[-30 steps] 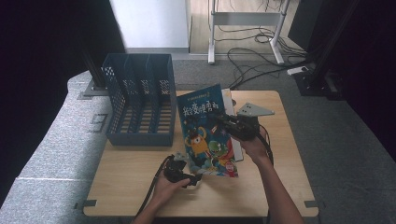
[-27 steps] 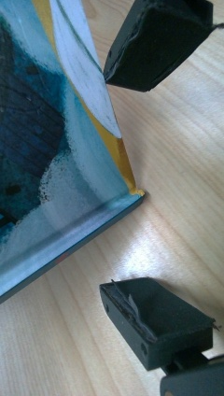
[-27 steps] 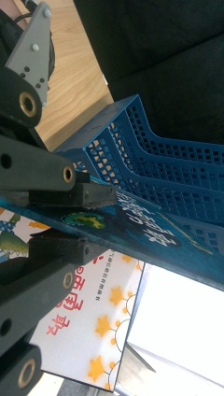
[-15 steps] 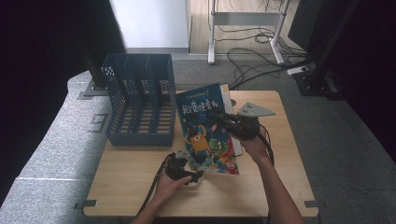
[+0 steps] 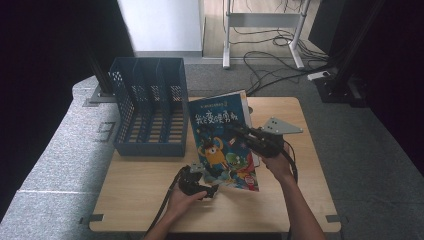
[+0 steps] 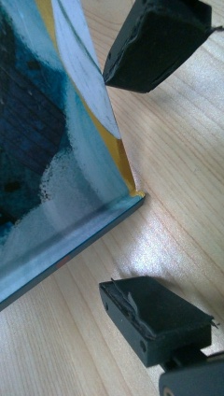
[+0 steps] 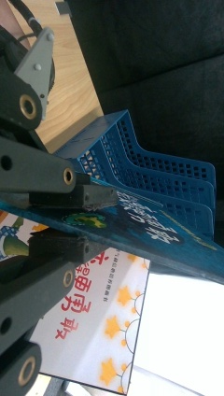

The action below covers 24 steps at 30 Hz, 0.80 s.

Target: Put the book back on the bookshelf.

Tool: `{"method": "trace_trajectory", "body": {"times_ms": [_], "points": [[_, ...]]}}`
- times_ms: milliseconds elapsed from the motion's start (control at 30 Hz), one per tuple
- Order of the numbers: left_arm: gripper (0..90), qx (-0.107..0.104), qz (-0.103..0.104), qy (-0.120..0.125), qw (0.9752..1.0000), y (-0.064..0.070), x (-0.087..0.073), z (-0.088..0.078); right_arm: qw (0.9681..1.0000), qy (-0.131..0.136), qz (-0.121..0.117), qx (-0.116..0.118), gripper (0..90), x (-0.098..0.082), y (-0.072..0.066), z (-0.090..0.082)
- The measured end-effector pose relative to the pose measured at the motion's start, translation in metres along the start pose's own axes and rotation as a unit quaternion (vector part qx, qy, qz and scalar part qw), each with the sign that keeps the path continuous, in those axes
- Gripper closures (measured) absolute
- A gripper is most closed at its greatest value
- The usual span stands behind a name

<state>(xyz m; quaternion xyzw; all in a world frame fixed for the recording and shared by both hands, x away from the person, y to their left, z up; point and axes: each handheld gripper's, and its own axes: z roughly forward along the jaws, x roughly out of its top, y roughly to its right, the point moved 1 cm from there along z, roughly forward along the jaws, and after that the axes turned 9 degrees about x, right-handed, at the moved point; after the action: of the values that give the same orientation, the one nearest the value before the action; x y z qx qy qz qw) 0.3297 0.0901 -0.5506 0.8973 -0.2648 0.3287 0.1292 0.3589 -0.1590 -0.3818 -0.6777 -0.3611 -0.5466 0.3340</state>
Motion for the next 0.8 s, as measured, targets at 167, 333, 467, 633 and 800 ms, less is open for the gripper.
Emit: {"method": "trace_trajectory", "body": {"times_ms": [167, 333, 467, 633, 800], "points": [[3.4, 0.006, 0.006, -0.001, 1.0000, 0.002, 0.000, 0.000, 1.0000, 0.007, 0.003, 0.005, 79.7, -0.003, -0.003, -0.006], [3.3, 0.012, 0.012, -0.003, 0.9999, 0.003, 0.000, 0.001, 0.9999, 0.010, 0.004, 0.009, 80.2, -0.007, -0.006, -0.013], [3.3, 0.014, 0.017, -0.003, 0.9997, 0.004, -0.001, 0.001, 0.9998, 0.011, 0.005, 0.013, 80.5, -0.009, -0.008, -0.018], [3.5, 0.015, 0.022, -0.001, 0.9997, 0.005, -0.001, 0.001, 0.9998, 0.015, 0.004, 0.016, 80.6, -0.012, -0.010, -0.021], [4.0, 0.018, 0.025, 0.002, 0.9995, 0.006, -0.003, 0.001, 0.9996, 0.020, 0.004, 0.020, 80.9, -0.015, -0.012, -0.026]]}}
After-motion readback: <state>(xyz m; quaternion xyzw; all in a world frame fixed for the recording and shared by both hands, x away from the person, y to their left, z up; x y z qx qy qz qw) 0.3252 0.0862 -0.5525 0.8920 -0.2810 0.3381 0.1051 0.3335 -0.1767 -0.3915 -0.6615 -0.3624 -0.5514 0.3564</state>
